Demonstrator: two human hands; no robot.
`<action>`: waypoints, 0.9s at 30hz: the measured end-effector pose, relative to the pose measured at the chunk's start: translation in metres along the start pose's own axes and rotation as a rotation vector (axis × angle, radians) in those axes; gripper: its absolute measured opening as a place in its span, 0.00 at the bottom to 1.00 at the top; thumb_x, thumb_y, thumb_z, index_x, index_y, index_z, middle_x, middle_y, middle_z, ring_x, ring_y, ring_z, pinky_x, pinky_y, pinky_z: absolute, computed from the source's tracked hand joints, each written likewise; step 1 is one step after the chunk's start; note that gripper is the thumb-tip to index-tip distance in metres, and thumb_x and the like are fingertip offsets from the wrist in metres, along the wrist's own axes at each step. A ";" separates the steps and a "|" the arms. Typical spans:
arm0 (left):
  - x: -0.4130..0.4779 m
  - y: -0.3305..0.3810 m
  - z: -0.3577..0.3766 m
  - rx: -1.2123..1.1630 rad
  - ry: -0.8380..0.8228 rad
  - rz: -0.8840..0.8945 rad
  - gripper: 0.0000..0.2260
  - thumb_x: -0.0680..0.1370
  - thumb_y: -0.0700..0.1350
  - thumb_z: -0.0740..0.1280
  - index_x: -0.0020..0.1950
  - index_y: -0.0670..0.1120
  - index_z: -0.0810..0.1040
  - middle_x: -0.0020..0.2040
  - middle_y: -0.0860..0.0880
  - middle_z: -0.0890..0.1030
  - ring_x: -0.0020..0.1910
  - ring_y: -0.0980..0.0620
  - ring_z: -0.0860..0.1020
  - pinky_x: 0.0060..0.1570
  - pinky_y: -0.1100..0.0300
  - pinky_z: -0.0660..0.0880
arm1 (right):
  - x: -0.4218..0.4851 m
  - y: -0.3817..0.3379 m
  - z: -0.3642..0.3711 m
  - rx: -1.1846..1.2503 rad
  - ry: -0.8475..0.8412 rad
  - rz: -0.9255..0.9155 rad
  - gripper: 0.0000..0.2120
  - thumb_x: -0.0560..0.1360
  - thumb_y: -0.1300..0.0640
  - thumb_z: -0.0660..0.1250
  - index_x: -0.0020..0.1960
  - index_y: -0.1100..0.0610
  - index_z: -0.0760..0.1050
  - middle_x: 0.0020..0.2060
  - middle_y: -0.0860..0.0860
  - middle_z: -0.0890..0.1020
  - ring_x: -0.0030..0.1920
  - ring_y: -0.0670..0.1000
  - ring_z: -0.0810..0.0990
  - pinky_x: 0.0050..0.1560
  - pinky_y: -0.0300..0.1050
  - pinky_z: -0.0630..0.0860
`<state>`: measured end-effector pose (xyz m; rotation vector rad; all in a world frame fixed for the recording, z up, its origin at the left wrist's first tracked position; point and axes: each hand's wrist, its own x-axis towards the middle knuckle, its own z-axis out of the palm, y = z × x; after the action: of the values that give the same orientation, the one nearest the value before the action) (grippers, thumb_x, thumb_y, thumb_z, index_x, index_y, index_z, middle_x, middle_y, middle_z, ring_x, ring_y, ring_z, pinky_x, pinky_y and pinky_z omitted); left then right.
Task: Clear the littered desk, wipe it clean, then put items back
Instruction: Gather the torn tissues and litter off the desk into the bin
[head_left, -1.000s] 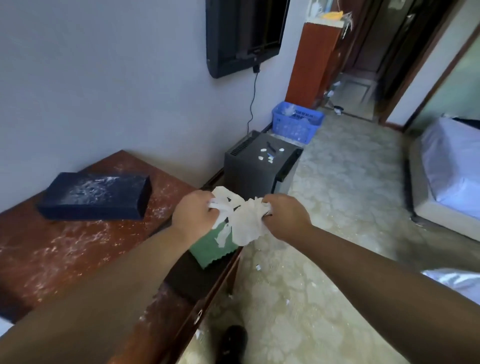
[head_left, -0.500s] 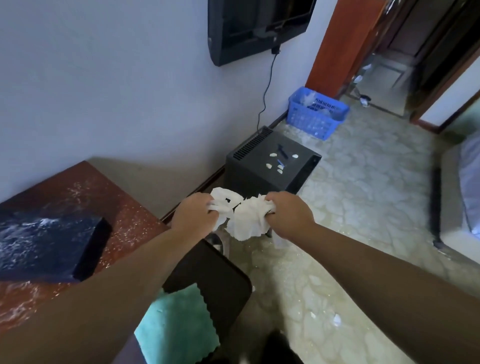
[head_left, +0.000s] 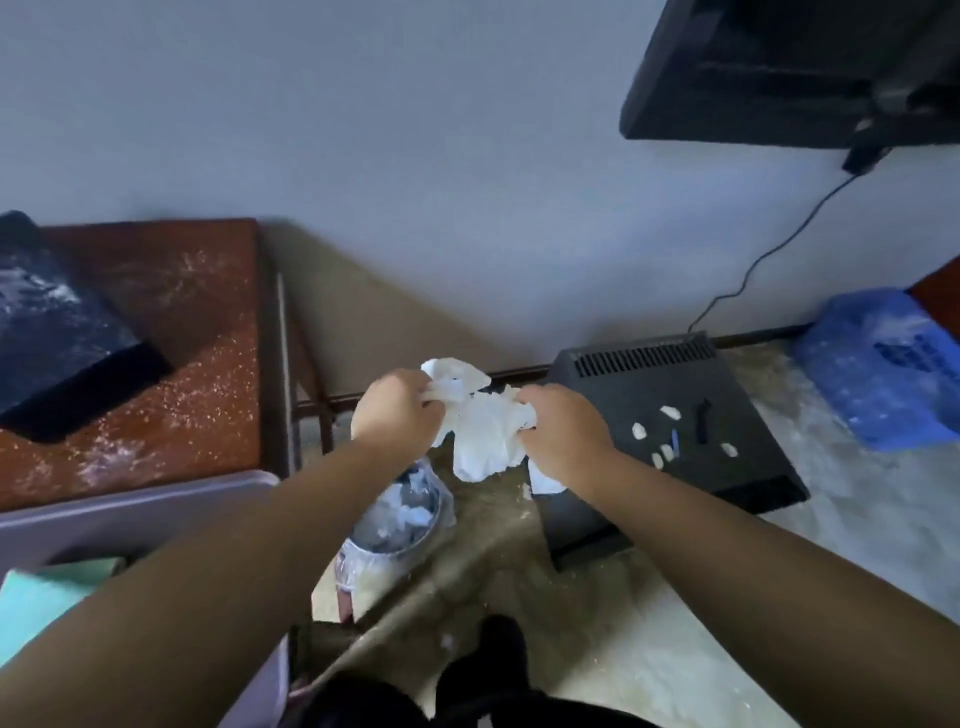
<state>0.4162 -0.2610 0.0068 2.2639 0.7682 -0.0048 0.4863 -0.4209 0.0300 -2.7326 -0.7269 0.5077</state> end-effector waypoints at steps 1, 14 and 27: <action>-0.001 0.001 0.009 -0.014 0.016 -0.048 0.07 0.72 0.39 0.60 0.44 0.42 0.78 0.39 0.44 0.80 0.40 0.43 0.78 0.39 0.55 0.76 | 0.009 0.008 0.000 0.010 -0.011 -0.014 0.19 0.73 0.60 0.62 0.64 0.53 0.73 0.55 0.53 0.76 0.55 0.56 0.75 0.46 0.44 0.69; 0.043 -0.151 0.157 -0.299 0.377 -0.776 0.13 0.76 0.39 0.59 0.55 0.43 0.80 0.51 0.43 0.80 0.50 0.41 0.77 0.48 0.54 0.74 | 0.139 0.023 0.209 -0.046 -0.337 -0.245 0.19 0.73 0.64 0.65 0.62 0.52 0.74 0.56 0.52 0.76 0.56 0.54 0.76 0.48 0.42 0.72; 0.088 -0.263 0.301 -0.305 0.373 -0.886 0.18 0.78 0.36 0.58 0.67 0.44 0.74 0.65 0.46 0.74 0.63 0.48 0.73 0.56 0.59 0.68 | 0.210 0.064 0.441 0.412 -0.664 -0.055 0.38 0.73 0.68 0.67 0.75 0.59 0.49 0.73 0.54 0.59 0.73 0.53 0.59 0.67 0.38 0.64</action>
<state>0.4145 -0.2637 -0.4025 1.4989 1.7785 0.1107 0.5096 -0.2930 -0.4453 -2.1406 -0.7270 1.4086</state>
